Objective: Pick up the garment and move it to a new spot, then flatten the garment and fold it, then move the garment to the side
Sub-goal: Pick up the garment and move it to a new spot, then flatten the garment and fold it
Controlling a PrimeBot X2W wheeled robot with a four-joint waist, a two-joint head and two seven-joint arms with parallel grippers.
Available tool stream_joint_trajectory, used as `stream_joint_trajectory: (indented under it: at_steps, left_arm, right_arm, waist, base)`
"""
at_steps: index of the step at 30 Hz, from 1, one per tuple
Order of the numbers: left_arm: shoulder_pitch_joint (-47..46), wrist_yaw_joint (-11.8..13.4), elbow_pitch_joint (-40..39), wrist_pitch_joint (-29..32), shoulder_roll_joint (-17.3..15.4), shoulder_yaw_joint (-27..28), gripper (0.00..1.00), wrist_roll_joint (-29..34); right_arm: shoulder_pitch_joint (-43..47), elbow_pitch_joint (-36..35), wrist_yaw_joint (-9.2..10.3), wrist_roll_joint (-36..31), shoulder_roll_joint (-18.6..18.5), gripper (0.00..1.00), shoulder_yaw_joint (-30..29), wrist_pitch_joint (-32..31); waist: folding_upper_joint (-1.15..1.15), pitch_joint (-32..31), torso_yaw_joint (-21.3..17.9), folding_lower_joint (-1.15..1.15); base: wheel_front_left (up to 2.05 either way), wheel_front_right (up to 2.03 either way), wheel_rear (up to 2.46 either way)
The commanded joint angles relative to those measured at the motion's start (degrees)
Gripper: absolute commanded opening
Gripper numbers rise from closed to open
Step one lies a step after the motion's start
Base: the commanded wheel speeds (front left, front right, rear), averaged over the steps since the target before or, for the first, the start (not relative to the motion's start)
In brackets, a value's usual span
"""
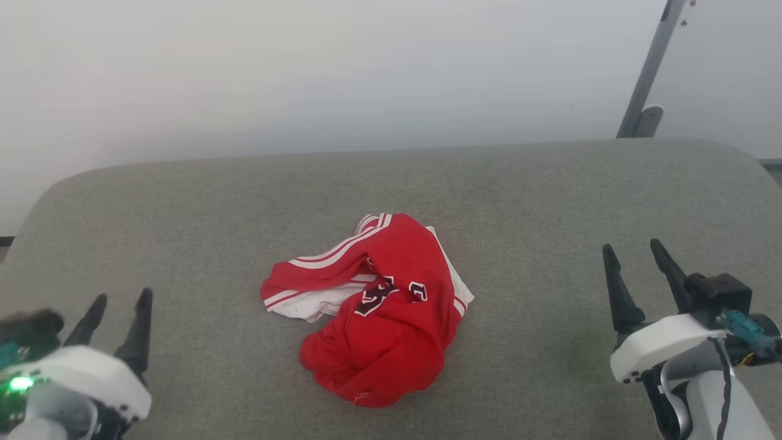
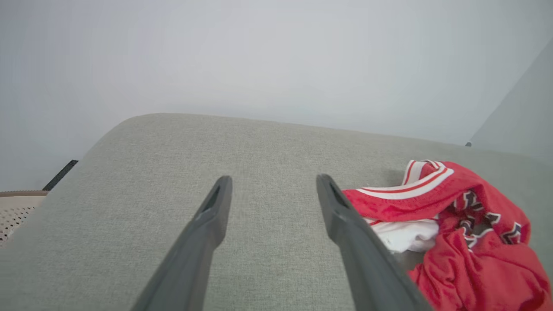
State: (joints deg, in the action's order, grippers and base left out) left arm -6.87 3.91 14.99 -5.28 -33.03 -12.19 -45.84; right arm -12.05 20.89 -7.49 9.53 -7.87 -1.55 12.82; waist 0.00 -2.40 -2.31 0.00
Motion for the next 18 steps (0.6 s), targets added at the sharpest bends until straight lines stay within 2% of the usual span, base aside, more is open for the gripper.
stream_joint_trajectory:
  at_steps: [1, 7, 18]
  left_arm:
    - [1.2, -0.5, 0.0, -1.6, -0.2, 0.4, 1.0, 0.4]
    - [4.6, -1.0, 0.3, -5.6, 0.4, 2.4, 1.0, -1.2]
    - [5.0, -1.4, -0.2, -6.4, 0.8, 2.3, 1.0, -1.8]
  right_arm:
    - [0.6, -0.1, -0.01, -0.2, 0.0, 1.0, -0.1, -0.2]
    - [1.4, -0.3, -0.01, -0.2, 0.1, 1.0, -0.5, -0.2]
    - [1.9, -0.6, -0.02, 2.2, -0.7, 1.0, 1.1, -1.5]
  waist:
    - [0.0, -0.2, 0.3, 0.0]
    - [0.0, -0.4, 0.9, 0.0]
    - [0.0, 0.1, 3.9, 0.0]
  base:
    - [0.0, 0.0, 0.0]
    - [0.0, 0.0, 0.0]
    - [0.0, 0.0, 0.0]
